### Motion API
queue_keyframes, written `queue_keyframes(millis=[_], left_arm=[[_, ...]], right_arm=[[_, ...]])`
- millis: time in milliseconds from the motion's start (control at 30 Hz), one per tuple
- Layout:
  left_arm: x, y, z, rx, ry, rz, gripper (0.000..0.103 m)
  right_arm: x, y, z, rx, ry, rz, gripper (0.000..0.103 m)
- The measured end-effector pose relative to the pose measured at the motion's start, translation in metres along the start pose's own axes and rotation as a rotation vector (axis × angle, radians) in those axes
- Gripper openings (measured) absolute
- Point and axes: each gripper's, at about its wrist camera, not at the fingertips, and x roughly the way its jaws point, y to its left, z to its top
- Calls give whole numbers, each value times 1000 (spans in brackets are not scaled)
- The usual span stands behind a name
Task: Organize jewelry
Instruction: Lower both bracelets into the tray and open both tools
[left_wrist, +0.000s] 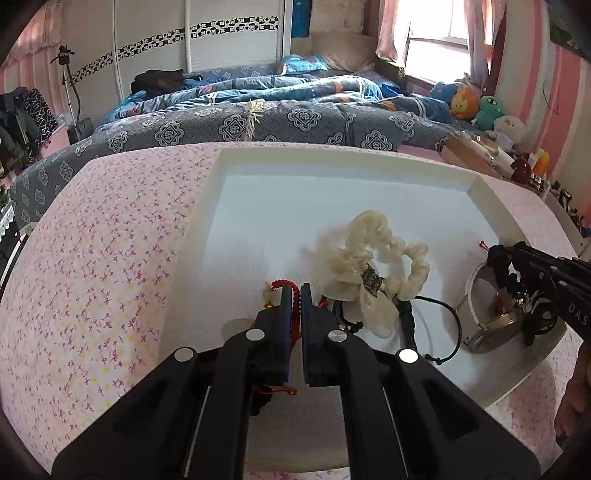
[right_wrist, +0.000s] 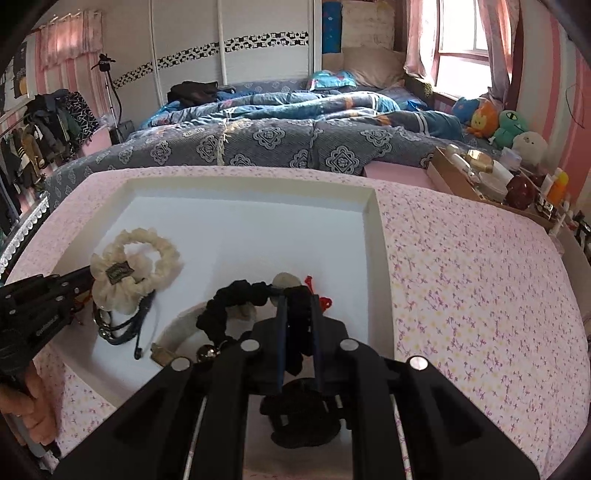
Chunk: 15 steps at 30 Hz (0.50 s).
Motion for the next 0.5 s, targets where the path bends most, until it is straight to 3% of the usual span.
queue_keyframes(millis=[233, 333, 500], left_arm=[[6, -1, -1, 8, 25, 8, 3], [7, 0, 0, 4, 31, 5, 12], [9, -3, 0, 13, 36, 4, 19]], right_arm=[[6, -3, -2, 5, 17, -17, 13], [8, -5, -1, 11, 20, -18, 14], [11, -7, -4, 15, 22, -41, 25]])
